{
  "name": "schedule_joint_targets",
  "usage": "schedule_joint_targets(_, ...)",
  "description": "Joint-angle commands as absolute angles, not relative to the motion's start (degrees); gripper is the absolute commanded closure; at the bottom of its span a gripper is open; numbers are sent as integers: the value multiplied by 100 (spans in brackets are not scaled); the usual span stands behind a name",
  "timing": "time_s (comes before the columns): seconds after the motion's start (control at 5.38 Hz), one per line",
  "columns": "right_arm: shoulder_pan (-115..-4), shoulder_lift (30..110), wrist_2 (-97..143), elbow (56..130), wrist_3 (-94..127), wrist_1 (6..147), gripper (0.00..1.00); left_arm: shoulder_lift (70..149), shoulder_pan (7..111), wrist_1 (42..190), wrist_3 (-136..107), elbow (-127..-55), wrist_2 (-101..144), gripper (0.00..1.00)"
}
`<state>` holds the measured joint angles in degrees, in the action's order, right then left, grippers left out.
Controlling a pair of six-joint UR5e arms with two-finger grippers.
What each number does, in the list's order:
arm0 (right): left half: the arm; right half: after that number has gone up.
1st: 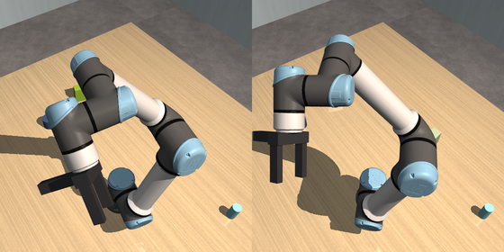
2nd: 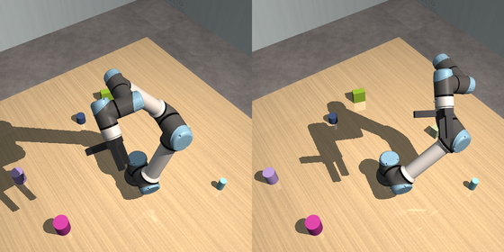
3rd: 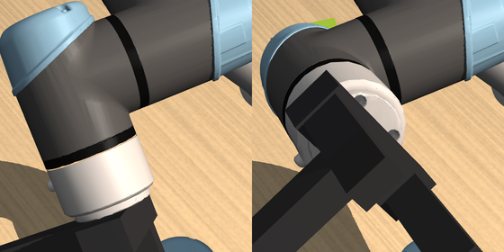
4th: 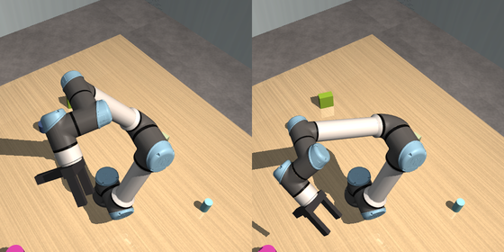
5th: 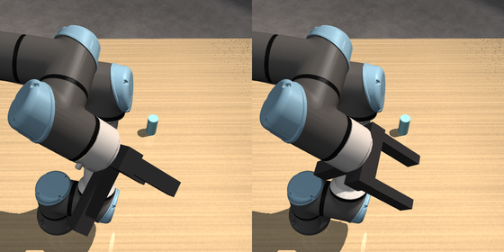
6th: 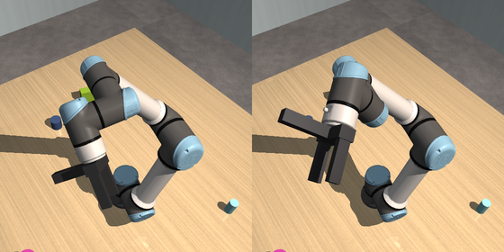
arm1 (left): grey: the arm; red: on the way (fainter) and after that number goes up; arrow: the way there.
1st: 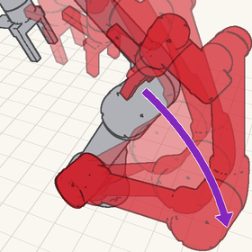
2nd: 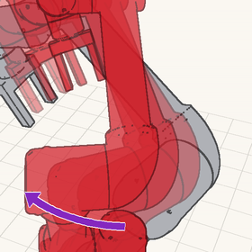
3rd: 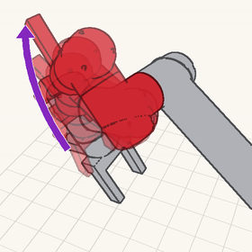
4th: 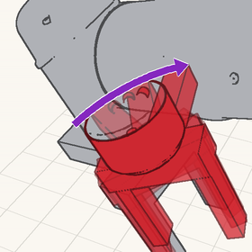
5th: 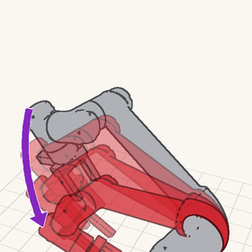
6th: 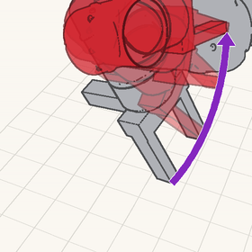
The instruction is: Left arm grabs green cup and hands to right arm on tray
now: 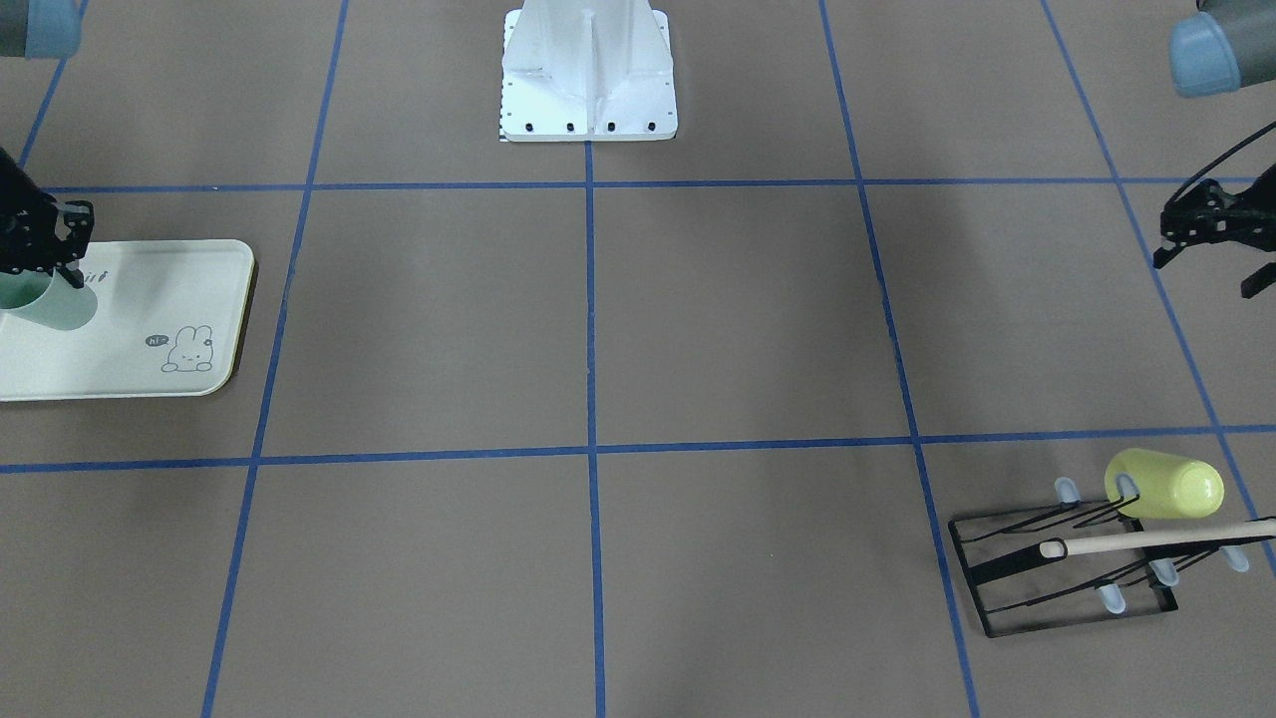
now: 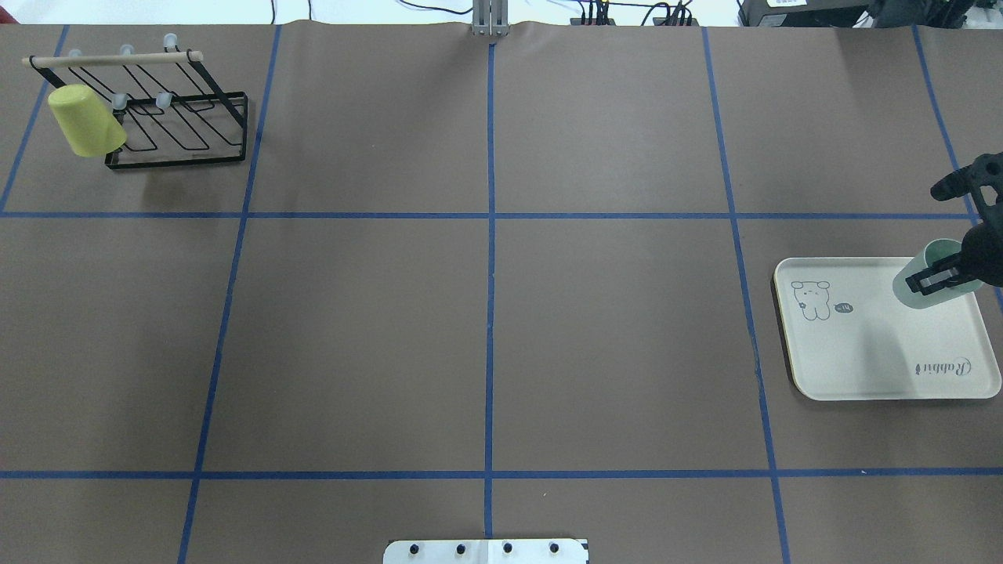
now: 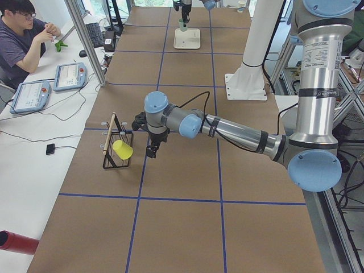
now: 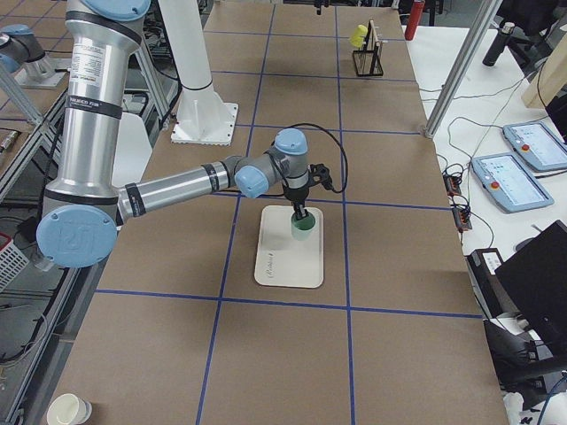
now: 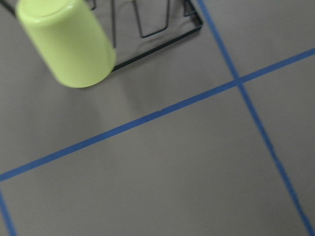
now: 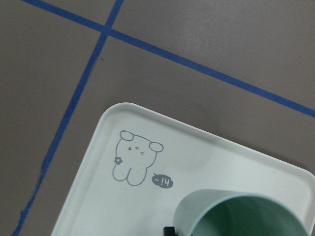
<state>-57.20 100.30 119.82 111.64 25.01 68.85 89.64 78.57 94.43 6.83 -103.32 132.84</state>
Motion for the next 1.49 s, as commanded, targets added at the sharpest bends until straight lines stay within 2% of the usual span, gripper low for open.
schedule_joint_targets(0.0,-5704,10072,11945,10385,3187,5529,100,9043,8654,9159,2392,-9523,13271,0)
schedule_joint_targets(0.19,-5695,10090,11927,10189,3391,5215,100,9044,8805,9080,2425,-9223,13289,0)
schedule_joint_targets(0.56,-5328,10116,11560,10187,3593,5221,100,9044,9759,8241,2443,-9167,13289,0)
schedule_joint_targets(0.74,-5204,10116,11532,10195,3638,5221,100,9044,9782,8201,2452,-9193,13280,0)
schedule_joint_targets(0.93,-5160,10116,11531,10221,3630,5229,1,9035,9782,8218,2452,-9193,13289,0)
schedule_joint_targets(1.3,-5316,10090,11967,10387,3551,5317,0,8991,9782,8244,2452,-9185,13307,0)
